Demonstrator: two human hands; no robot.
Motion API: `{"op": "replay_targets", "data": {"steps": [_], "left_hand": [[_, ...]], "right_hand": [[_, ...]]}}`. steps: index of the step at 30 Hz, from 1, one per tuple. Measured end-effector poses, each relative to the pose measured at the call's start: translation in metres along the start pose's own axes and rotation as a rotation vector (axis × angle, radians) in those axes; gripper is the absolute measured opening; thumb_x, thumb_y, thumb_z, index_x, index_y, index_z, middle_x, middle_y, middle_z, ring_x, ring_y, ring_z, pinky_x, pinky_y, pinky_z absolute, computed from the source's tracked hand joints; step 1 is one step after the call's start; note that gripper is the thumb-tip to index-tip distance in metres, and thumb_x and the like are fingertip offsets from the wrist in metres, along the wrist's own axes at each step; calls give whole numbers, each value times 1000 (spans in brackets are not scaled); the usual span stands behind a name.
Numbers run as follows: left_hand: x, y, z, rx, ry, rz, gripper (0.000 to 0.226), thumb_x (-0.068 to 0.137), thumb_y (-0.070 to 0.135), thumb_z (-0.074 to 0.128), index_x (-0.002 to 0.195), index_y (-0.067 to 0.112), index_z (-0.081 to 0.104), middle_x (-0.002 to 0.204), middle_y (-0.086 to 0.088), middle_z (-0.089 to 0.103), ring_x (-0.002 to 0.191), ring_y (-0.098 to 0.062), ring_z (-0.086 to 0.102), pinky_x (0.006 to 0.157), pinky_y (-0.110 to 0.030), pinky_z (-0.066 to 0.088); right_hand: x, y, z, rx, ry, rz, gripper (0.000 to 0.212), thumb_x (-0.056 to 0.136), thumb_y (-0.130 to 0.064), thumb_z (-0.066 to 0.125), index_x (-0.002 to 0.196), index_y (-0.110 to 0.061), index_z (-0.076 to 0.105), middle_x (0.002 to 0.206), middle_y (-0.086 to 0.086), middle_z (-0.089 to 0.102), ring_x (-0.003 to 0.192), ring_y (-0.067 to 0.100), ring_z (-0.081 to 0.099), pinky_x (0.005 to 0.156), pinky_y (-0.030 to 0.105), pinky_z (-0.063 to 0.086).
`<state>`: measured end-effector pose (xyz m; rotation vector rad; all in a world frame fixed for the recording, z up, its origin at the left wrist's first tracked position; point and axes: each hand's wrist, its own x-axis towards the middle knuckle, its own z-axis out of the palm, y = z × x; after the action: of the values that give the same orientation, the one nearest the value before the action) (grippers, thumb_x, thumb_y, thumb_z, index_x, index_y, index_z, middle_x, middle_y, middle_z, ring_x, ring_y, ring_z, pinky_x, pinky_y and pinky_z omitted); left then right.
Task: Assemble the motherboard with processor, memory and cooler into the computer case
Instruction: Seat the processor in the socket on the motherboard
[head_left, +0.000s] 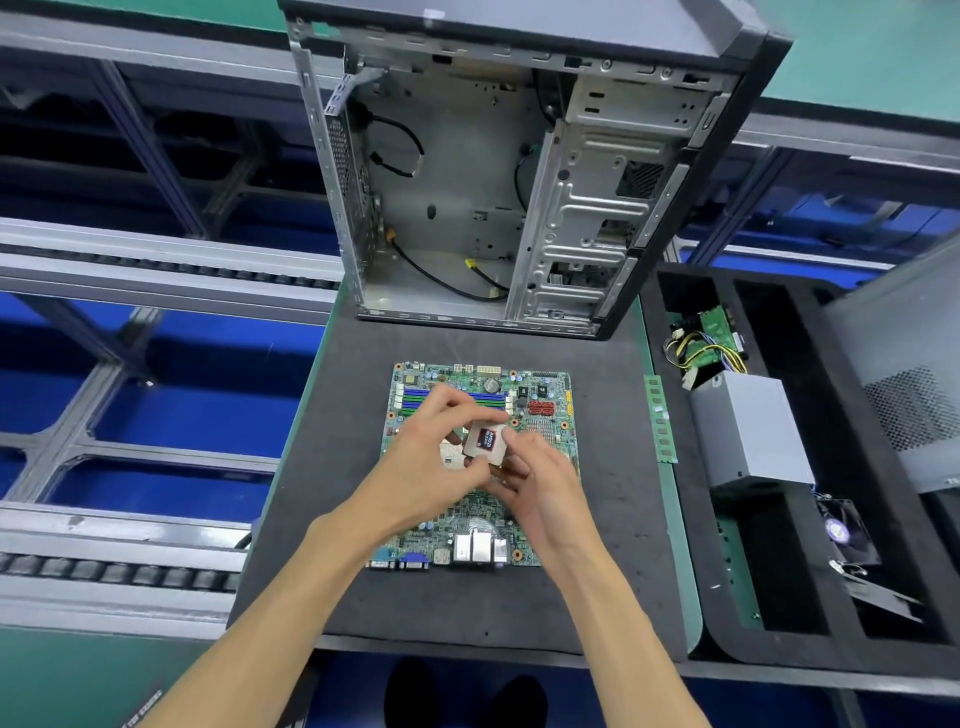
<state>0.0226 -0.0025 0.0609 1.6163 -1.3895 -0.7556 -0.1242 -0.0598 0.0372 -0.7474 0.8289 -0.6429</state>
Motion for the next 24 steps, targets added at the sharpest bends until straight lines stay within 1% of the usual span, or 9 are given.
{"op": "replay_targets", "data": {"steps": [3,5,8,12,16,18,20,22,24], "left_hand": [[1,-6,1,13,-14,-5,43,82,10,72,121,30,68,109,8,50,104,-8,53,85,-16,43],[2,-11,4,22,26,-32,45,80,24,78,122,34,65,111,12,48,103,-5,53,82,-13,42],[6,-19,8,61,139,-86,50,75,32,83,120,34,60,107,13,50,93,-6,53,74,-16,42],[8,-26,9,168,142,-60,34,80,37,76,109,30,61,96,17,59,90,-5,55,71,-18,45],[8,-31,4,284,128,-37,42,77,48,59,113,29,62,98,17,57,91,-3,55,77,-27,51],[7,-39,-1,278,159,-60,41,77,42,63,115,27,64,102,16,53,91,-3,55,78,-28,52],[5,-49,-6,277,196,-125,38,79,33,71,116,27,65,103,19,44,88,0,54,75,-24,51],[3,-58,-10,271,204,-187,37,79,31,74,115,28,65,101,19,43,86,-1,53,73,-22,49],[1,-64,-10,260,186,-211,38,79,30,74,116,27,66,100,18,46,88,1,52,73,-19,47]], "right_hand": [[1,1,3,-136,68,-19,27,94,-23,70,67,-23,67,66,-4,59,63,12,57,59,24,48],[1,3,6,-225,104,-66,28,94,-24,71,66,-22,66,62,-7,54,58,9,51,54,21,42],[2,6,6,-226,162,-99,26,94,-25,71,69,-19,68,60,-6,51,54,9,46,51,19,38],[5,9,1,-278,175,-115,16,94,-20,71,80,-14,76,62,-2,59,58,10,52,53,20,42],[9,14,0,-534,151,-198,22,96,-21,67,79,-29,78,64,-6,68,57,5,55,55,18,43],[13,17,-2,-785,171,-311,16,95,-22,67,86,-31,77,73,-15,71,66,0,57,61,13,42],[17,21,-4,-1110,201,-400,10,94,-29,68,101,-27,75,92,-19,69,89,1,54,76,16,43],[20,29,-9,-1307,219,-380,24,91,-38,70,111,-25,70,107,-14,62,106,8,44,91,25,41],[24,38,-11,-1412,223,-334,32,89,-43,71,116,-26,67,113,-11,55,111,11,37,99,30,36]]}}
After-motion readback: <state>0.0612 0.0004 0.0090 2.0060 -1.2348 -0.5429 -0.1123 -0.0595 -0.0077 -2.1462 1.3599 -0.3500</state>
